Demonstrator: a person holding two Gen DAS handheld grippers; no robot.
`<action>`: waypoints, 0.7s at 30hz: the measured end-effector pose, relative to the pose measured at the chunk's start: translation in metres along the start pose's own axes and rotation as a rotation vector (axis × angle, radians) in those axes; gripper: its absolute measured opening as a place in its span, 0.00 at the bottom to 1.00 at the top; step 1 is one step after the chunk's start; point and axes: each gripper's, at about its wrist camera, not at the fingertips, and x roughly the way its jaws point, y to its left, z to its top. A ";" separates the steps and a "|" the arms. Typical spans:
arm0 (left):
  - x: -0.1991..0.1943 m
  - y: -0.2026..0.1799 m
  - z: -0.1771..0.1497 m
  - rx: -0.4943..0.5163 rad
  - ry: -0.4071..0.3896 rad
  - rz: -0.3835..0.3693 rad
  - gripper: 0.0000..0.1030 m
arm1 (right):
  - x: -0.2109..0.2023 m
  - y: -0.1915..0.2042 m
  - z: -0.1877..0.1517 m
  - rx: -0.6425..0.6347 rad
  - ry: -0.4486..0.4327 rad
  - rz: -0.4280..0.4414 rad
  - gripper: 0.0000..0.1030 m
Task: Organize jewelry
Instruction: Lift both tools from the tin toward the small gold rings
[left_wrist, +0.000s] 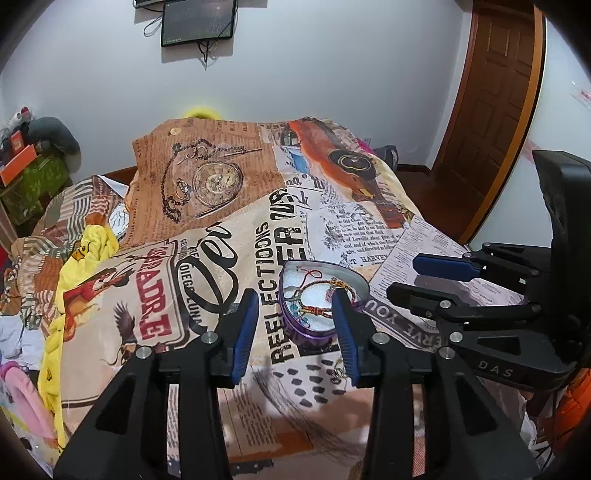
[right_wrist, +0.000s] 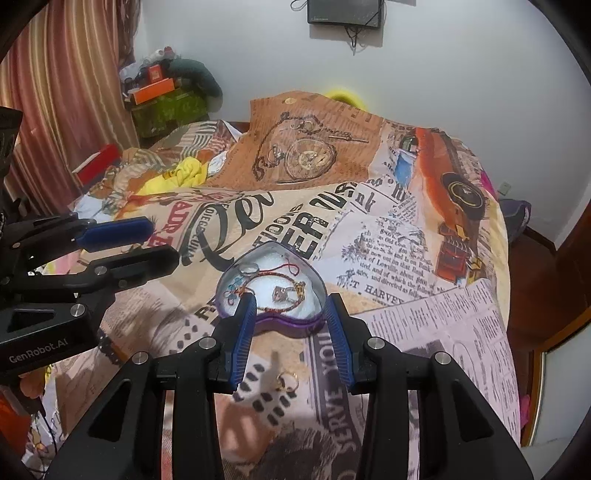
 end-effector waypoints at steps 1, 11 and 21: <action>-0.002 -0.001 -0.001 -0.001 0.001 0.001 0.42 | -0.002 0.000 -0.001 0.004 0.000 0.000 0.35; -0.003 -0.002 -0.023 -0.008 0.052 -0.007 0.44 | -0.006 -0.006 -0.022 0.048 0.033 -0.001 0.35; 0.023 -0.007 -0.050 -0.014 0.149 -0.044 0.44 | 0.020 -0.012 -0.053 0.093 0.146 0.041 0.35</action>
